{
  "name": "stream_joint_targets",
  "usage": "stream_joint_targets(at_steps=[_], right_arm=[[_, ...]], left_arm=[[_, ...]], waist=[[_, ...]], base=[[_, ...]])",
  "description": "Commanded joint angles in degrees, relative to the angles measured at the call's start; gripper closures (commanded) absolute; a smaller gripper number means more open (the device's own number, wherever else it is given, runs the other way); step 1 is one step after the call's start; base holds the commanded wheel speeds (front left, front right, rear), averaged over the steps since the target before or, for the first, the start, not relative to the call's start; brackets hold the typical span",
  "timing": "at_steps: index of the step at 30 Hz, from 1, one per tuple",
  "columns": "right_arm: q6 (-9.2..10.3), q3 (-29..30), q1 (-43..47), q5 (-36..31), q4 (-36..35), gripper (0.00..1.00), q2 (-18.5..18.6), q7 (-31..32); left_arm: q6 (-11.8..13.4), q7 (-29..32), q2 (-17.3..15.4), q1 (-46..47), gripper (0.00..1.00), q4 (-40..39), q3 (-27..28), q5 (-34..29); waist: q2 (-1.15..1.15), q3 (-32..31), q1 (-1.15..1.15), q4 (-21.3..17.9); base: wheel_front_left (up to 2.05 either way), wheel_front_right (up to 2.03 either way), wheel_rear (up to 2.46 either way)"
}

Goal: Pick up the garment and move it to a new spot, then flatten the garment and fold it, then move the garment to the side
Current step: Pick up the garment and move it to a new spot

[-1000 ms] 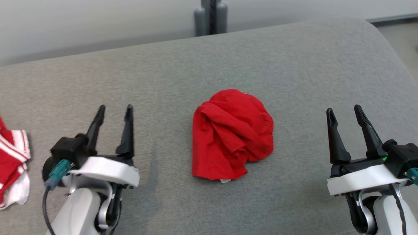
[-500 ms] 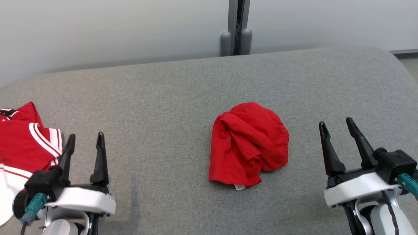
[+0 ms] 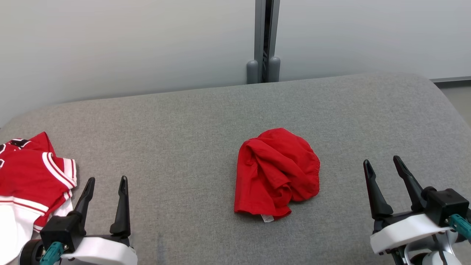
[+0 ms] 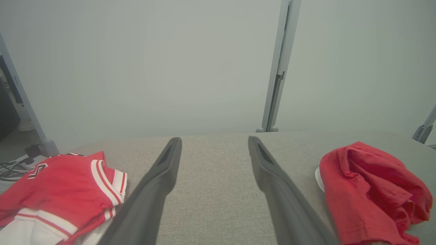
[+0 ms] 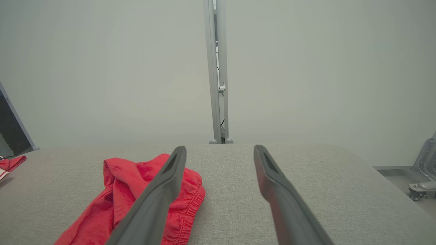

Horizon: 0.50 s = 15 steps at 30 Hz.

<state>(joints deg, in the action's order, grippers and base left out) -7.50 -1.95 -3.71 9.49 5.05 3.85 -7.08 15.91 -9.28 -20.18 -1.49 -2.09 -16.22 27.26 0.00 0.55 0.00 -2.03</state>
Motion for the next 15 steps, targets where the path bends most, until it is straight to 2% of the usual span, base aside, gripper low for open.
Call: stream_joint_targets(at_steps=[1, 7, 15], right_arm=[[0.02, 0.35, 0.71, -0.67, -0.28, 0.00, 0.25, 0.12], [0.02, 1.00, 2.30, -0.78, -2.19, 0.00, -0.05, 1.23], [0.02, 1.19, 2.48, -0.73, -2.77, 0.00, -0.38, 1.55]], left_arm=[[0.43, 0.06, -0.21, -0.72, 0.00, -0.42, 0.21, 0.10], [1.83, 1.01, -0.79, -2.18, 0.00, -3.12, 0.31, -0.19], [2.48, 1.65, -0.93, -2.04, 0.00, -4.32, 0.52, 0.15]], waist=[[0.00, -0.43, 0.00, 0.05], [0.00, -0.83, 0.00, 0.27], [0.00, -0.70, 0.00, 0.55]], base=[[0.00, 0.00, 0.00], [0.00, 0.00, 0.00], [0.00, 0.00, 0.00]])
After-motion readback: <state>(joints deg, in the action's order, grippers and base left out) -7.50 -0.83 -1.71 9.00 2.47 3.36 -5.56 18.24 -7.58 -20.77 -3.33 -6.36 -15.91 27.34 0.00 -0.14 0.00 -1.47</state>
